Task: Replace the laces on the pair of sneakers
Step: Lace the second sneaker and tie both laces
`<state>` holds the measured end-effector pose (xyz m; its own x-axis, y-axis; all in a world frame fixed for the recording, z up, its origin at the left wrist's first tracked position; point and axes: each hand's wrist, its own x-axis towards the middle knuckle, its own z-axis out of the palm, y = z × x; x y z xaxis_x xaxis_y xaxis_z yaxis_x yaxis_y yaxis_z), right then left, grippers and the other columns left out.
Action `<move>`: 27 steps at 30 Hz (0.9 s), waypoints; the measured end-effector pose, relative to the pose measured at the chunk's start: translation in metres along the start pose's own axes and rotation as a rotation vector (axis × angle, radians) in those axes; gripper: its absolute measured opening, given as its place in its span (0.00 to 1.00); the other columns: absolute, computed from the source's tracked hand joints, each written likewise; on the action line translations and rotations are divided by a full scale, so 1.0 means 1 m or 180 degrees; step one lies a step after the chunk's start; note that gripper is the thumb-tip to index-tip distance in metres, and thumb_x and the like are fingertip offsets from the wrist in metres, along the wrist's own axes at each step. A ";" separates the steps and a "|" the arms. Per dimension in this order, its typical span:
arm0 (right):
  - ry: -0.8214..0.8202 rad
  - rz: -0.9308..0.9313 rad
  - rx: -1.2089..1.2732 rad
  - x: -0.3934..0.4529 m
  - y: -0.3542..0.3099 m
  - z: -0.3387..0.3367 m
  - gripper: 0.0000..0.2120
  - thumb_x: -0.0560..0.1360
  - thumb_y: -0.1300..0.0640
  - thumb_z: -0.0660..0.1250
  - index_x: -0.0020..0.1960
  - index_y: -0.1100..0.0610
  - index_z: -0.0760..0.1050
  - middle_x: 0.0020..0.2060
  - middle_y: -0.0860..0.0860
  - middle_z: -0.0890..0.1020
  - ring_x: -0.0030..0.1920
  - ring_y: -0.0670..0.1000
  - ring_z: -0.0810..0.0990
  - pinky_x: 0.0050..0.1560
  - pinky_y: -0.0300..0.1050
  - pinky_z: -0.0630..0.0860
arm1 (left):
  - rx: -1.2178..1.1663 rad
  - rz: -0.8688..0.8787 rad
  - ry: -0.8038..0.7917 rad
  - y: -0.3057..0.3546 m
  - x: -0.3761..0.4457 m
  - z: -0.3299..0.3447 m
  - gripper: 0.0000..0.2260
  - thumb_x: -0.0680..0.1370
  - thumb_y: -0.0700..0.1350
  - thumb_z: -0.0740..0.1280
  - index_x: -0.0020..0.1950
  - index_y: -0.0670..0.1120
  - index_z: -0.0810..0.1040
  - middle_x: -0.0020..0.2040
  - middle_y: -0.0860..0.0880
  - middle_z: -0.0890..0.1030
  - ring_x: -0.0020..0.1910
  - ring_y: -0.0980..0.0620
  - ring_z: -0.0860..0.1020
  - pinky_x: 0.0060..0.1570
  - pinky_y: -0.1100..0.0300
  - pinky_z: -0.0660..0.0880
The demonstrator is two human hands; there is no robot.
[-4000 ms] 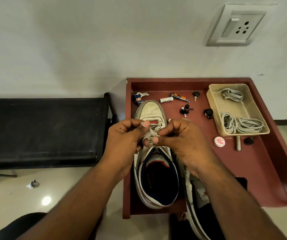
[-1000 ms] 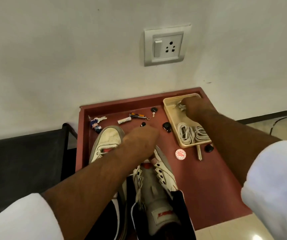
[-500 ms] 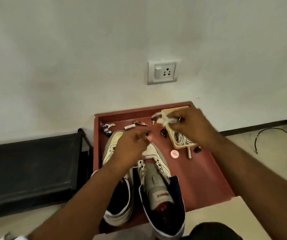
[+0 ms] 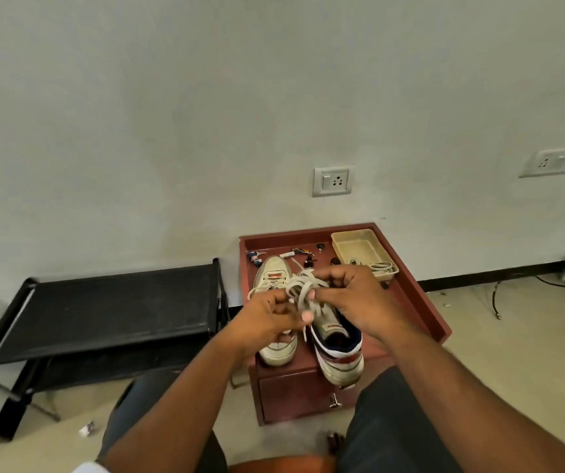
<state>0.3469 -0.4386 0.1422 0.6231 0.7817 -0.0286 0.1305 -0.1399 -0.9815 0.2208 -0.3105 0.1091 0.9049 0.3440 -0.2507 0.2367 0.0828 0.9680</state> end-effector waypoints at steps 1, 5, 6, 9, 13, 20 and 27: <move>0.0015 0.0016 0.0077 -0.004 0.000 0.004 0.13 0.69 0.69 0.74 0.48 0.54 0.82 0.41 0.49 0.86 0.42 0.45 0.85 0.42 0.36 0.78 | -0.0013 -0.0031 0.0089 -0.002 -0.004 0.002 0.15 0.73 0.39 0.75 0.58 0.40 0.80 0.51 0.40 0.85 0.47 0.46 0.81 0.52 0.49 0.76; 0.0188 0.0005 0.0029 -0.011 -0.006 0.011 0.13 0.69 0.69 0.74 0.48 0.54 0.82 0.38 0.46 0.86 0.40 0.41 0.84 0.40 0.31 0.76 | 0.0001 -0.0002 0.0592 -0.007 -0.015 -0.005 0.12 0.72 0.33 0.74 0.54 0.37 0.80 0.43 0.37 0.85 0.41 0.45 0.83 0.53 0.47 0.79; 0.0243 0.0012 -0.0049 -0.012 -0.008 0.012 0.13 0.70 0.69 0.74 0.48 0.54 0.82 0.36 0.44 0.85 0.38 0.39 0.83 0.39 0.30 0.75 | 0.0259 0.0008 0.0701 -0.007 -0.017 -0.010 0.09 0.71 0.34 0.75 0.51 0.38 0.81 0.39 0.41 0.85 0.39 0.48 0.83 0.52 0.50 0.80; 0.0147 0.0203 -0.0404 -0.018 -0.008 0.008 0.14 0.70 0.68 0.74 0.52 0.56 0.82 0.37 0.44 0.84 0.36 0.37 0.82 0.37 0.30 0.75 | 0.0883 0.0150 0.0923 0.004 -0.021 -0.027 0.04 0.72 0.39 0.76 0.45 0.42 0.84 0.38 0.46 0.86 0.38 0.53 0.84 0.50 0.60 0.80; -0.0713 0.0698 -0.2280 -0.023 -0.010 -0.003 0.08 0.69 0.49 0.76 0.42 0.52 0.83 0.37 0.47 0.85 0.37 0.47 0.83 0.39 0.41 0.76 | 0.1203 0.0600 0.0801 0.039 -0.023 -0.033 0.04 0.75 0.43 0.73 0.48 0.44 0.85 0.39 0.49 0.86 0.39 0.56 0.84 0.44 0.70 0.77; -0.0641 0.0318 0.0182 0.011 -0.011 0.015 0.11 0.74 0.59 0.71 0.56 0.56 0.79 0.47 0.49 0.85 0.50 0.45 0.83 0.54 0.38 0.77 | 0.1531 0.1002 0.0767 0.071 0.006 -0.016 0.05 0.77 0.46 0.71 0.48 0.46 0.85 0.38 0.53 0.84 0.34 0.64 0.79 0.38 0.72 0.73; -0.0204 0.0758 0.1160 0.044 0.024 -0.017 0.10 0.74 0.54 0.69 0.44 0.62 0.80 0.26 0.49 0.66 0.25 0.46 0.61 0.27 0.40 0.66 | 0.0269 0.0781 0.2381 0.068 0.059 -0.058 0.07 0.80 0.42 0.67 0.44 0.48 0.82 0.35 0.53 0.80 0.34 0.58 0.75 0.45 0.54 0.76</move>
<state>0.3909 -0.4178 0.1202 0.5523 0.7912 -0.2625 -0.2987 -0.1061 -0.9484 0.2694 -0.2305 0.1608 0.4638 0.8832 0.0699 0.1143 -0.1379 0.9838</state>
